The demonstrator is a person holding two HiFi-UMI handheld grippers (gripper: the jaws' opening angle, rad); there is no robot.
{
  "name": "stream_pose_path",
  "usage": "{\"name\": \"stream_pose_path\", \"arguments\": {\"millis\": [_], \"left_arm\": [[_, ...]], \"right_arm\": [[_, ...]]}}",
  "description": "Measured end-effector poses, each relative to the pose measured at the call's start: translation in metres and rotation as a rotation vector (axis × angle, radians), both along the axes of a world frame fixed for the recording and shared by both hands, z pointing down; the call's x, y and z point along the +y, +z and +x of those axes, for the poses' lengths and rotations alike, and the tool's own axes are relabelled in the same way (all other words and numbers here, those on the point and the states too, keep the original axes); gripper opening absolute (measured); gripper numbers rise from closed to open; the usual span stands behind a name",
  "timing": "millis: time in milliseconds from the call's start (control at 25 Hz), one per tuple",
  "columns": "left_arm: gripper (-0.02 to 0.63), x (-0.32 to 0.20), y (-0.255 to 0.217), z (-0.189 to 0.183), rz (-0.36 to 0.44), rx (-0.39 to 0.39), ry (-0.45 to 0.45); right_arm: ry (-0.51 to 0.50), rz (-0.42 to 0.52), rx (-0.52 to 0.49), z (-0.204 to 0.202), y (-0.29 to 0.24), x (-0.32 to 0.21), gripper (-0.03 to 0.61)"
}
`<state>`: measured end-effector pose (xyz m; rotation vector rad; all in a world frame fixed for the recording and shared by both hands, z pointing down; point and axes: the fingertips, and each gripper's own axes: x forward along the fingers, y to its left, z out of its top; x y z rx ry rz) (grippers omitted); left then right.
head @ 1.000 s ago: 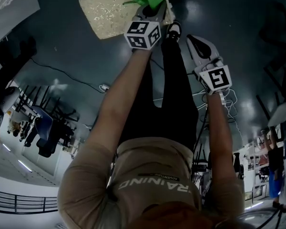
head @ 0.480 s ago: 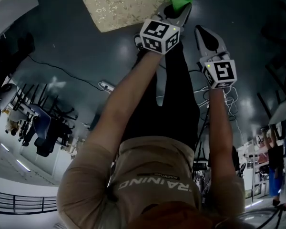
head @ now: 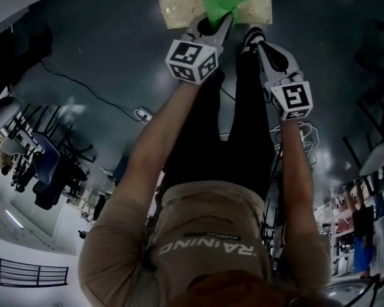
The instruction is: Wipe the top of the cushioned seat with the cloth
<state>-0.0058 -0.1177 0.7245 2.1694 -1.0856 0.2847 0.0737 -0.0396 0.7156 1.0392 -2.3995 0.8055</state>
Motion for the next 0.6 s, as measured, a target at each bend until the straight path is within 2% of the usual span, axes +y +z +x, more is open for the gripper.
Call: {"name": "stream_pose_path", "arguments": {"millis": [360,600], "left_arm": [[0.048,0.038,0.000,-0.187,-0.002,-0.143,-0.214],[0.048,0.043,0.035,-0.267,-0.036,-0.212,-0.329]], "right_arm": [[-0.127,-0.004,-0.009,-0.112,0.000,0.021,0.002],[-0.178,-0.004,-0.030,-0.156,-0.006,0.030,0.002]]}}
